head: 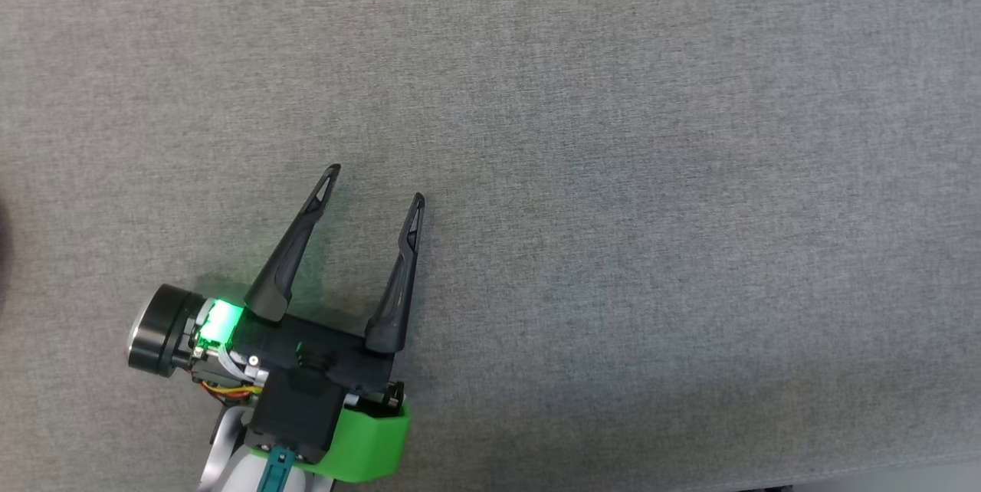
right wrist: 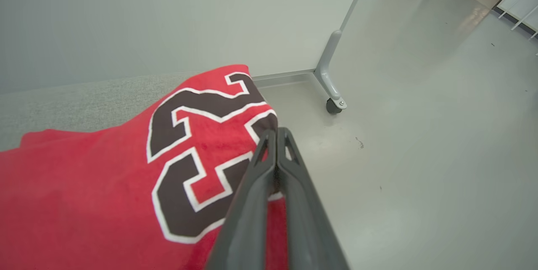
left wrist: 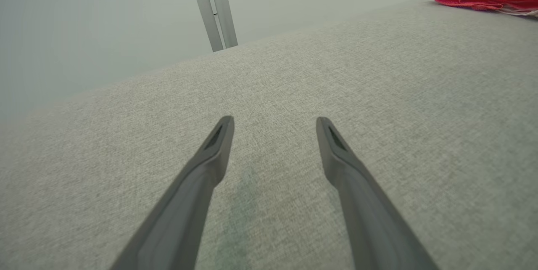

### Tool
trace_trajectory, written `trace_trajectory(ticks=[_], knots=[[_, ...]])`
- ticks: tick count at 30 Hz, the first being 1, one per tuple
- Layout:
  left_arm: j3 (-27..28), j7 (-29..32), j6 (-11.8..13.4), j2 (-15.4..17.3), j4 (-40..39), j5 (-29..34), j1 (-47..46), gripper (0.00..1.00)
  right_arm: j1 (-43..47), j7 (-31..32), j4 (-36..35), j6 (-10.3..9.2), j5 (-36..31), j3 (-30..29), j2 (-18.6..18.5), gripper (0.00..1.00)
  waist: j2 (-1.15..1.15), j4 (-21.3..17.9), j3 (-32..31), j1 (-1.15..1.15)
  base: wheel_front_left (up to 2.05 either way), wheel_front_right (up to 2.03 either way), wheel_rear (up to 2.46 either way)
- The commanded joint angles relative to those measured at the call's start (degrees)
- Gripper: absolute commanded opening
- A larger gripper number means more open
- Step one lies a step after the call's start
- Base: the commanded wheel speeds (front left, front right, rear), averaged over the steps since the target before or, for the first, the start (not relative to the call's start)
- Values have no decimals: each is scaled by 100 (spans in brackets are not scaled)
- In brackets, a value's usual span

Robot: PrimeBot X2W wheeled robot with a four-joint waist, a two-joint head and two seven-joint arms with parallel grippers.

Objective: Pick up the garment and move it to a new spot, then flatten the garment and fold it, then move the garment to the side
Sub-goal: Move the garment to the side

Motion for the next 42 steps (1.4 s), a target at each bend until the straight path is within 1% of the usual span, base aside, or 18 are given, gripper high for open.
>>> trace_trajectory(ticks=[1,2,3,4,7,10,12,13,18,19,21,23,26,29,32,35,37,42], knots=[[-9,-5,47,32,1,23,-9,100,-93,-81,124,-11,-123,-16,-13,0,0,68,-24,-1,0,0,0],[-22,-4,73,39,9,5,-3,100,-149,-169,274,-11,-240,-38,5,0,0,89,-49,-1,0,0,0],[-34,-4,93,40,22,-11,-2,100,-181,-254,412,-11,-367,-44,15,47,0,110,-80,-1,0,0,0],[-55,-4,97,33,49,-47,-1,100,-237,-361,611,-12,-568,-35,56,100,0,139,-132,-1,0,0,0],[-99,-4,147,-5,135,-114,-13,100,-507,-719,1025,-11,-1290,23,287,100,0,227,-328,-1,0,0,0],[-105,-4,220,-60,230,-232,51,100,-633,-852,1182,-11,-1941,65,833,100,0,302,-687,-1,0,0,0],[-86,-4,278,-101,319,-348,130,100,-560,-873,1074,-11,-2190,12,1139,100,0,345,-981,-1,0,0,0],[-67,-4,305,-124,353,-384,159,100,-510,-872,942,-12,-2322,-55,1269,100,0,354,-1115,-1,0,0,0],[19,-4,384,-228,572,-659,362,100,358,-867,33,-11,-2933,-565,2262,100,0,431,-2018,-1,0,0,0],[43,-5,403,-248,601,-703,438,100,520,-867,-146,-11,-3039,-634,2397,100,0,443,-2155,-1,0,0,0],[116,-4,432,-279,717,-798,568,100,976,-868,-501,-11,-3208,-683,2771,100,0,465,-2479,-1,0,0,0],[194,-4,437,-306,866,-910,680,100,1449,-867,-929,-11,-3343,-603,3130,100,0,481,-2792,-1,0,0,0],[330,-5,440,-364,1029,-1038,794,100,2003,-869,-1432,-11,-3472,-584,3449,100,0,482,-3107,-1,0,0,0],[520,-5,404,-413,1215,-1140,913,100,2610,-868,-1909,-11,-3595,-652,3862,100,0,455,-3432,-1,0,0,0],[729,-4,368,-498,1292,-1288,1039,100,3138,-868,-2280,-11,-3722,-721,4129,100,0,408,-3710,-1,0,0,0],[975,-4,258,-563,1318,-1355,1271,100,3680,-868,-2725,-11,-3913,-858,4463,100,0,330,-3962,-1,0,0,0],[1139,-4,172,-624,1278,-1413,1342,100,3976,-868,-3071,-11,-4142,-918,4616,100,0,274,-4027,-1,0,0,0],[1371,-4,-86,-746,1110,-1276,1515,100,4670,-869,-3724,-11,-4615,-1001,5023,100,0,164,-4129,-1,0,0,0]])
